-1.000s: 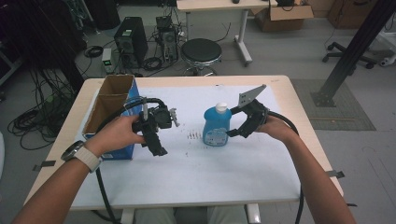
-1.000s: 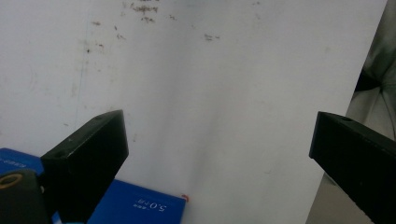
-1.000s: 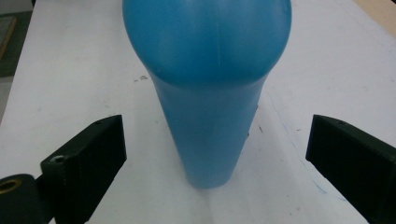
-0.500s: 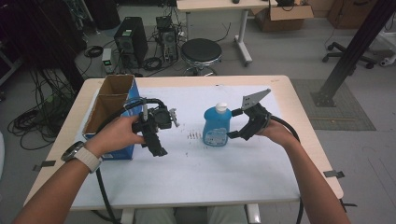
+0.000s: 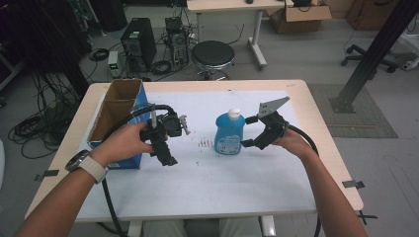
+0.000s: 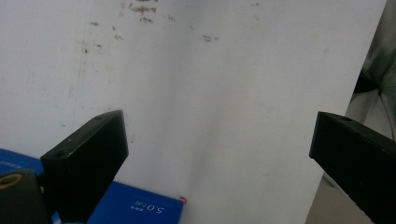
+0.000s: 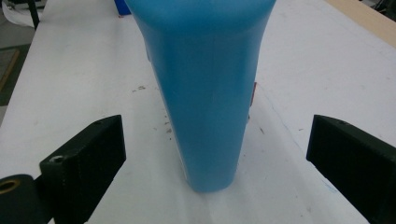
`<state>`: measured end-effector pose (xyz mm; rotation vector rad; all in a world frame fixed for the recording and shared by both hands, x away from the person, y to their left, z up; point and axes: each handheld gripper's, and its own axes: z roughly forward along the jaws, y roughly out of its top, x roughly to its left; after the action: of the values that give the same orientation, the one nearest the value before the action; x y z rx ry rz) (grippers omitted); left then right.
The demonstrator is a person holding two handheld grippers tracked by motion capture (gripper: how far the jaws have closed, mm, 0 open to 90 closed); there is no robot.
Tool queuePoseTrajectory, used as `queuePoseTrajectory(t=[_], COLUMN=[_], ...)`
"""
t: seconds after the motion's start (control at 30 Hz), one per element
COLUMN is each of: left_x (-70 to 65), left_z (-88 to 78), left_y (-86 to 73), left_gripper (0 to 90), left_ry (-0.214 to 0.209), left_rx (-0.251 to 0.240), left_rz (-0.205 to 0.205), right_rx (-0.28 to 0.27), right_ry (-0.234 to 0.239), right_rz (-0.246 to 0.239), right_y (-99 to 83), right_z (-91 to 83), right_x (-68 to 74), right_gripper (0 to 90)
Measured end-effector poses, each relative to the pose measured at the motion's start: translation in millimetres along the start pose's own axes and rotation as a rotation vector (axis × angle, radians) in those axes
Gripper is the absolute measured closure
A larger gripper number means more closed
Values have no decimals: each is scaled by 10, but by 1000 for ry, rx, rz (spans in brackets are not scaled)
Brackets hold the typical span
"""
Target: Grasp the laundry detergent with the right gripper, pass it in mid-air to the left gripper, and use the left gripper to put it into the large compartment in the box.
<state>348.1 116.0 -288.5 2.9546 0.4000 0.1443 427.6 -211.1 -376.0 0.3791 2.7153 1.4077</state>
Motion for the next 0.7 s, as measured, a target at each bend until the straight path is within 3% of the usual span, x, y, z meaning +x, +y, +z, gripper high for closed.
queuePoseTrajectory(t=[0.7], left_x=[-5], left_z=[12], left_y=[7], left_gripper=[50], left_ry=[1], left_rx=[-5], left_rz=[0], right_rx=[-56], right_ry=[1], right_rz=[8], right_y=[-55], right_z=[56], right_x=[-15], right_gripper=[46])
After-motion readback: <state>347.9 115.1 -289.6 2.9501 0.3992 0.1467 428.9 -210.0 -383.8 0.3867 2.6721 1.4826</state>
